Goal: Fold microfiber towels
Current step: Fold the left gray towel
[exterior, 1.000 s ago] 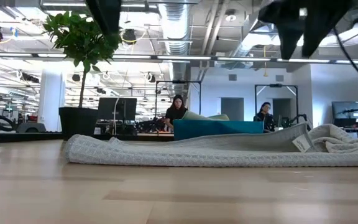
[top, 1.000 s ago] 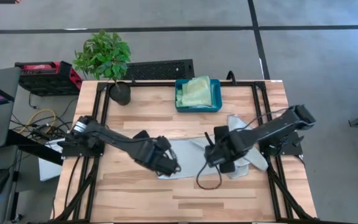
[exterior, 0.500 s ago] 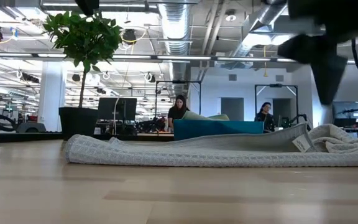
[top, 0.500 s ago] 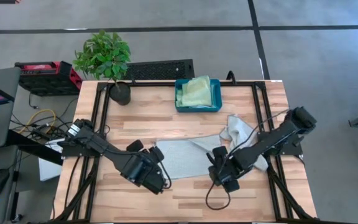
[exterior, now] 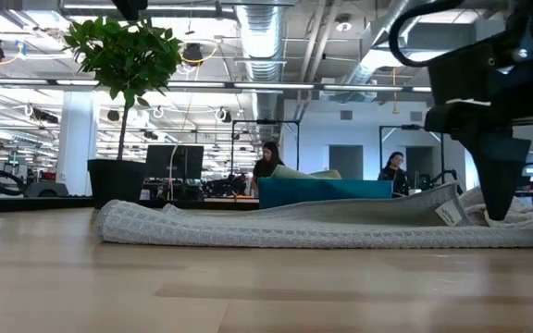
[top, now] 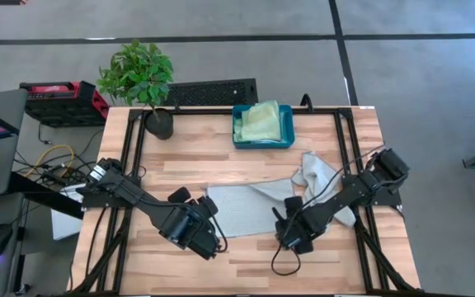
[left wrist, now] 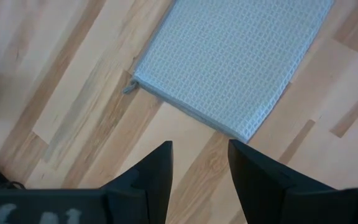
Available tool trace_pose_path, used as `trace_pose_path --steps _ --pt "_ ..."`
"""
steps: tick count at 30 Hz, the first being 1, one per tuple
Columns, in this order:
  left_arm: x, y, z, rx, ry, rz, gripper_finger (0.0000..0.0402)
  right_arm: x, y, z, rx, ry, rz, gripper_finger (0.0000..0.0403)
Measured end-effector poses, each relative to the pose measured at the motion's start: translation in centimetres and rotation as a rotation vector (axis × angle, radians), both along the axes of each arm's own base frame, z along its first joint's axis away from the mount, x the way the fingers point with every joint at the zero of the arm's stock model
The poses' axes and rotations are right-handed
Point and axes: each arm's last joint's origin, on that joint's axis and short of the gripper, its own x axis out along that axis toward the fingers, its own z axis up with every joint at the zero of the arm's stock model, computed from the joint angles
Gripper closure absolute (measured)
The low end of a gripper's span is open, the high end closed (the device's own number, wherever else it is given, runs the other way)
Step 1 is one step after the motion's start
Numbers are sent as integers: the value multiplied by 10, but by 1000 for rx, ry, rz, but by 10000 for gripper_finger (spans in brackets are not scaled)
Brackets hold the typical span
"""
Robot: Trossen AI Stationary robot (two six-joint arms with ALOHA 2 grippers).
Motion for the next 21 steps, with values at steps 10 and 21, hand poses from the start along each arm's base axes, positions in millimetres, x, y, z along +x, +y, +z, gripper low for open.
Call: trace_pose_path --steps 10,21 --pt "0 0 0 -3 -3 11 253 4 -1 -13 19 0 -91 171" --pt "0 0 0 -18 6 12 253 6 -2 -20 -8 32 -129 212"
